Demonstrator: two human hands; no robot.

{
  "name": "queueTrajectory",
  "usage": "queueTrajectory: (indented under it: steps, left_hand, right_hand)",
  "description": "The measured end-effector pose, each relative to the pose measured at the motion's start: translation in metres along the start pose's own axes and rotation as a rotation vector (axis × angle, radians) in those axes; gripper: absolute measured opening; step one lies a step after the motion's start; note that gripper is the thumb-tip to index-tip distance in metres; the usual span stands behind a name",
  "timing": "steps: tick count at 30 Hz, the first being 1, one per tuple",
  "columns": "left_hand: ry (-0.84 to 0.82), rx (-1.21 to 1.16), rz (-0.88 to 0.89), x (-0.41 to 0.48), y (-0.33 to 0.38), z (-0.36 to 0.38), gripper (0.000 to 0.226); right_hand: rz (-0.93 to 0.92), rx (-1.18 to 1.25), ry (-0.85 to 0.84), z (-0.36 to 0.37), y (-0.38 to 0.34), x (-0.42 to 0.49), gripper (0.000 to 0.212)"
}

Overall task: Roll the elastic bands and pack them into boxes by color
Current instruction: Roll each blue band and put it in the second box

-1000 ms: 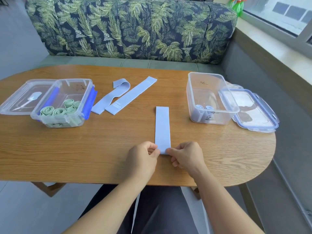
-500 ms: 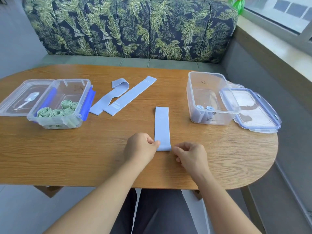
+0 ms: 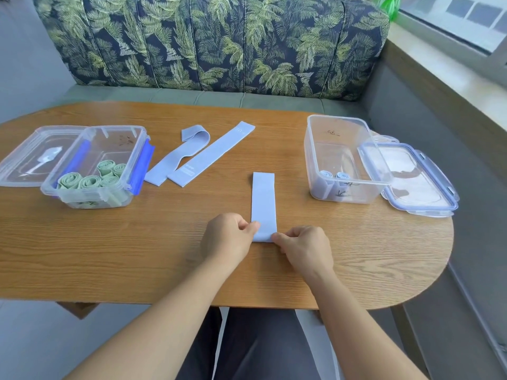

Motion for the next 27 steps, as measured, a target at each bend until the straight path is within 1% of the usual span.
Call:
queueTrajectory:
  steps: [2,4,6,8,11,17,21,27]
  left_hand:
    - [0.036,-0.083,-0.004,-0.005,-0.005,-0.003,0.026]
    - [0.034,-0.154,-0.029,-0.012,-0.007,-0.005,0.016]
    - [0.006,-0.181,-0.048,-0.014,-0.007,-0.005,0.009]
    - [-0.009,-0.173,-0.066,-0.013,-0.006,-0.004,0.006]
    - [-0.021,-0.150,-0.086,-0.013,-0.006,-0.003,0.006]
    - [-0.067,-0.145,-0.061,-0.037,-0.015,-0.008,0.009]
    - [-0.067,-0.147,-0.021,-0.052,-0.019,-0.009,0.014]
    - [-0.053,-0.117,-0.006,-0.051,-0.016,-0.009,0.012]
  right_hand:
    - [0.005,-0.006,-0.001,-0.001,0.000,0.000,0.028]
    - [0.012,-0.005,-0.007,-0.001,-0.001,0.001,0.028]
    - [0.021,0.021,-0.018,-0.001,-0.002,0.002,0.029]
    - [0.030,0.043,-0.025,-0.001,-0.004,0.003,0.029]
    - [0.028,0.050,-0.032,-0.001,-0.002,0.001,0.029]
    - [0.024,0.015,-0.075,-0.006,0.014,-0.018,0.029]
    - [0.000,-0.007,-0.080,-0.010,0.022,-0.033,0.028]
    - [0.000,-0.032,-0.062,-0.011,0.021,-0.030,0.031]
Point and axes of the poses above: each hand's wrist, its own x-axis towards the middle knuckle, its own z-axis out of the palm, y = z × x, the point moved 6 cm from there along x, towards the middle knuckle, and after that the axes turned 10 degrees about y, right-handed, at the moved point
